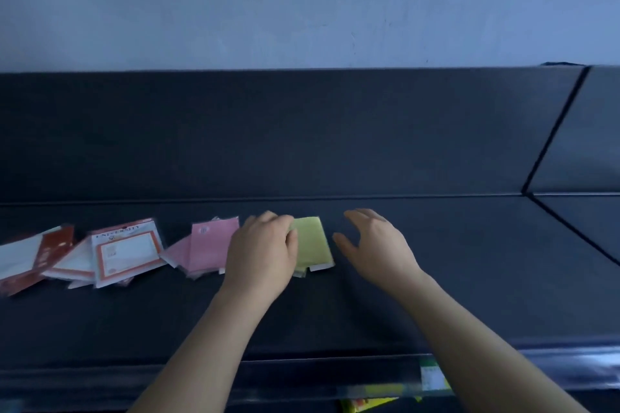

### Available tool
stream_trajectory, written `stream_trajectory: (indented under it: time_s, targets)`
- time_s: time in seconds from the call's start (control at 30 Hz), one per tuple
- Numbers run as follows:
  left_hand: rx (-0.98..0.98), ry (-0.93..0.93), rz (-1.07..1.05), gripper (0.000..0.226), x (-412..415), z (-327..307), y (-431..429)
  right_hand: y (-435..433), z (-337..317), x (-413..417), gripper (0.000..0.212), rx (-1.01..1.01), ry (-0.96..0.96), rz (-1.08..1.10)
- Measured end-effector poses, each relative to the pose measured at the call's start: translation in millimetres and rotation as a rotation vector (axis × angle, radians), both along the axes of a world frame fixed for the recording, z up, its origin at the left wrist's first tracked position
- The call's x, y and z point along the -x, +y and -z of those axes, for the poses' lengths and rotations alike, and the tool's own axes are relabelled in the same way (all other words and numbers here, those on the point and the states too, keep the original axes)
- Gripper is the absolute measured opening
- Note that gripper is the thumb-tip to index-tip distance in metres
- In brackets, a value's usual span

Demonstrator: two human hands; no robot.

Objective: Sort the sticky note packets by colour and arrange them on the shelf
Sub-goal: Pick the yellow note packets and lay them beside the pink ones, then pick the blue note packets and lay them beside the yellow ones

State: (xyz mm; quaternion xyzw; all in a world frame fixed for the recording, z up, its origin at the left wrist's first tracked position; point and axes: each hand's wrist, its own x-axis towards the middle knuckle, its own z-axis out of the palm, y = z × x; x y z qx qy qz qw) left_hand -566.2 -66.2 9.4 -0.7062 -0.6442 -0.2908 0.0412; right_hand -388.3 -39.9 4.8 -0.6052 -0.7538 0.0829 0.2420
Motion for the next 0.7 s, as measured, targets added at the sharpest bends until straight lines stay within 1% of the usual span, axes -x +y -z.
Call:
stream_trajectory:
  time_s: [0.07, 0.17, 0.33, 0.47, 0.53, 0.6, 0.7]
  targets:
    - [-0.048, 0.02, 0.034, 0.024, -13, -4, -2, -8, 0, -12, 0.043, -0.041, -0.061, 0.001]
    - [-0.057, 0.038, 0.1, 0.026, -40, -4, -2, -21, 0, -39, 0.039, -0.087, -0.117, 0.043]
    - [-0.043, -0.018, 0.193, 0.029, -93, -2, -3, -41, -2, -96, 0.039, -0.11, -0.146, 0.141]
    - [-0.019, -0.03, 0.269, 0.033, -147, -1, -6, -54, 0, -155, 0.039, -0.11, -0.166, 0.223]
    - [-0.007, -0.035, 0.302, 0.034, -180, -1, -7, -59, 1, -189, 0.043, -0.102, -0.179, 0.252]
    - [0.004, -0.037, 0.324, 0.034, -215, -1, -10, -65, 2, -225, 0.047, -0.089, -0.196, 0.272]
    - [0.027, -0.024, 0.34, 0.034, -271, 0, -15, -74, -1, -283, 0.047, -0.072, -0.22, 0.299]
